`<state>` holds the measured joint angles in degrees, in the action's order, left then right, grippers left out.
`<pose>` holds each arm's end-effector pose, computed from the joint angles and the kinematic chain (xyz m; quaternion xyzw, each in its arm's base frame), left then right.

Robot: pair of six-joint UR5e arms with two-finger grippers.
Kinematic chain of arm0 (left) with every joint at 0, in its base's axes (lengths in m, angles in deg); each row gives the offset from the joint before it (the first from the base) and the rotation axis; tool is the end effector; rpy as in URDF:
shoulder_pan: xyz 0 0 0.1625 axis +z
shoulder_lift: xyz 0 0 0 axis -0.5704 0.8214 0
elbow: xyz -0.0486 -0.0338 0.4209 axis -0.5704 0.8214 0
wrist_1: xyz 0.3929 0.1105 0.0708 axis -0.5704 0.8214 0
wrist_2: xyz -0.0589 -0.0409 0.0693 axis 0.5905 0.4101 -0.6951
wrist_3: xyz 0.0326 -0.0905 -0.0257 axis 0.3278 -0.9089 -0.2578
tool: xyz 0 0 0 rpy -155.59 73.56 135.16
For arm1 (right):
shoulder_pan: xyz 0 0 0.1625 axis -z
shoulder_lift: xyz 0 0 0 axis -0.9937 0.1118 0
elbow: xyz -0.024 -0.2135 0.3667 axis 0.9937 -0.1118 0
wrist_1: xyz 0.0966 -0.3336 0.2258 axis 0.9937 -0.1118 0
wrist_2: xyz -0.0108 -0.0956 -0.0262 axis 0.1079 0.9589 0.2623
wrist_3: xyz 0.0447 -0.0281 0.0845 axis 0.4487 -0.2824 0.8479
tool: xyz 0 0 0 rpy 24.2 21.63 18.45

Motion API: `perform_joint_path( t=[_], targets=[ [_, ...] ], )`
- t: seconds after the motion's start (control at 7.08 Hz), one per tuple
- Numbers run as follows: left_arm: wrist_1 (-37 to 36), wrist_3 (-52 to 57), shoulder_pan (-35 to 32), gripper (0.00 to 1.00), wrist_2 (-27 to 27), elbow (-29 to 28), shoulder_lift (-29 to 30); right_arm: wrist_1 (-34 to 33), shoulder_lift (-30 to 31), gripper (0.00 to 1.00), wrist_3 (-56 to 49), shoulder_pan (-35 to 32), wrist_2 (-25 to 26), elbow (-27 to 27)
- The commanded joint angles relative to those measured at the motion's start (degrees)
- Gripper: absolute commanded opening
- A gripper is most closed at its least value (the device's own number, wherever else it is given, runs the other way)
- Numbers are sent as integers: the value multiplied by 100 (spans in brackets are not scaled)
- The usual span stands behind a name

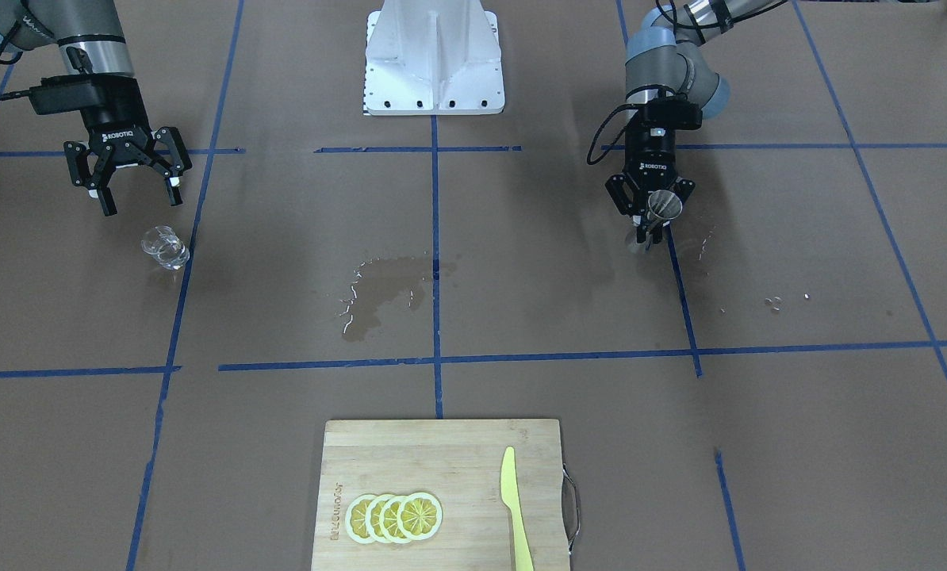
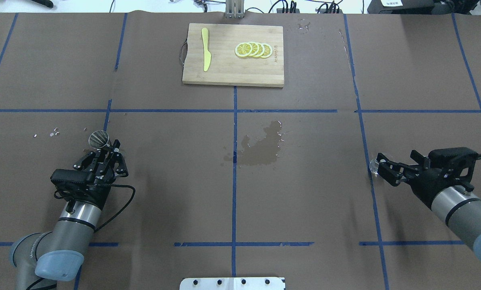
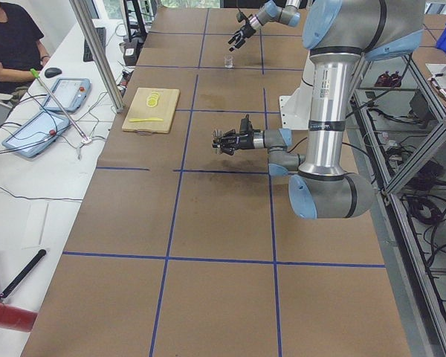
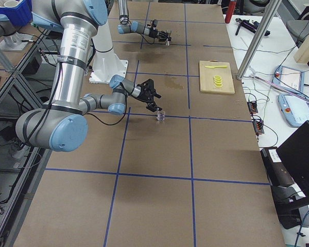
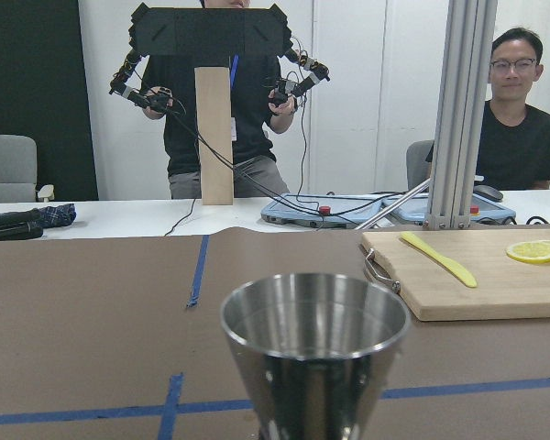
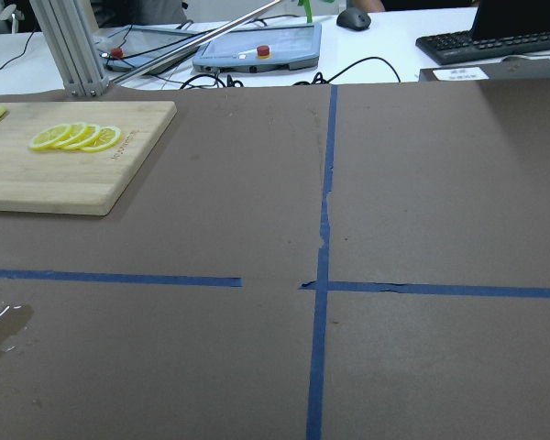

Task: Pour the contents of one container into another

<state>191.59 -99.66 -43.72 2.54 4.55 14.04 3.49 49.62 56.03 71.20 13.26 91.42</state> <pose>0.4574 -0.2994 0.4442 0.5784 0.3332 -0.2069 0.7153 -0.3119 -0.2729 0.4681 0.4195 -0.3747 0.1421 0.8145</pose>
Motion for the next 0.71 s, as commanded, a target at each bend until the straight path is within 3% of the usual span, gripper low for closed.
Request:
perform_joint_path(
  t=[0.0, 0.28, 0.57],
  targets=[
    [-2, 23, -11, 0, 0, 5, 20, 37, 114, 100, 422, 979, 1773, -511],
    [7, 14, -11, 0, 0, -4, 29, 73, 26, 100, 816, 1193, 2192, -855],
    [-2, 14, -11, 0, 0, -22, 38, 55, -254, 99, 783, 1220, 2264, -1164]
  ],
)
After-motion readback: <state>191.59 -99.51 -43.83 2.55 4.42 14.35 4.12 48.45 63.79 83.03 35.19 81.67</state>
